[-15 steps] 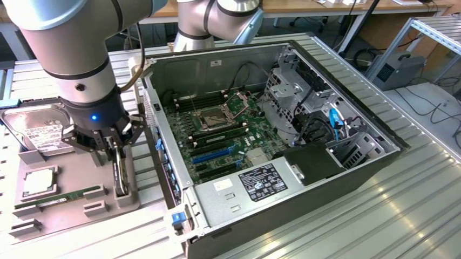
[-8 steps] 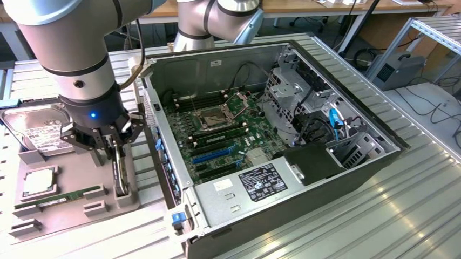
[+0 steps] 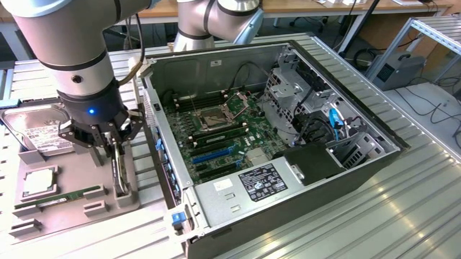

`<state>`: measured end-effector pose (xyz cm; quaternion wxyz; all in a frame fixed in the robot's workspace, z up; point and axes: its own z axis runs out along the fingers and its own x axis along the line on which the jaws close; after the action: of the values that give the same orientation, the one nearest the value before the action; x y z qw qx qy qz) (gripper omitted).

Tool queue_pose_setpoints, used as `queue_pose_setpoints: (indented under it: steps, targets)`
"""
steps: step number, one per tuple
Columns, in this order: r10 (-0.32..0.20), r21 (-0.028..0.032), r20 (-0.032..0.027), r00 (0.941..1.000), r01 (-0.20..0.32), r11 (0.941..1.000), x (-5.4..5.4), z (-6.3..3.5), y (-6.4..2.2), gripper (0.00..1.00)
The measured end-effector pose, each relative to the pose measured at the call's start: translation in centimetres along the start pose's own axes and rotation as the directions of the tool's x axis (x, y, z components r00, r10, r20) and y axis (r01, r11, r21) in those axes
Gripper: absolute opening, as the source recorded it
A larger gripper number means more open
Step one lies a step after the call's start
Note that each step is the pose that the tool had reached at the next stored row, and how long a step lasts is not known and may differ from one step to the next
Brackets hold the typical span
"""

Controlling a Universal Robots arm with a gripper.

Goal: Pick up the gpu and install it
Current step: 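Pick up the gpu and move the gpu toward the slot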

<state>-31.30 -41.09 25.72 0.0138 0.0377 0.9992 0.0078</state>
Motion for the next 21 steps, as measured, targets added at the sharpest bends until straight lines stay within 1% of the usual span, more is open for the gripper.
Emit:
queue_pose_setpoints:
  steps: [9, 21]
  targets:
    - [0.0, 0.0001, 0.0, 1.0, 0.0, 1.0, 0.0, -0.91, 0.02, 0.27]
    - [0.0, 0.0, 0.0, 1.0, 0.0, 1.0, -0.1, -1.87, 0.04, 0.27]
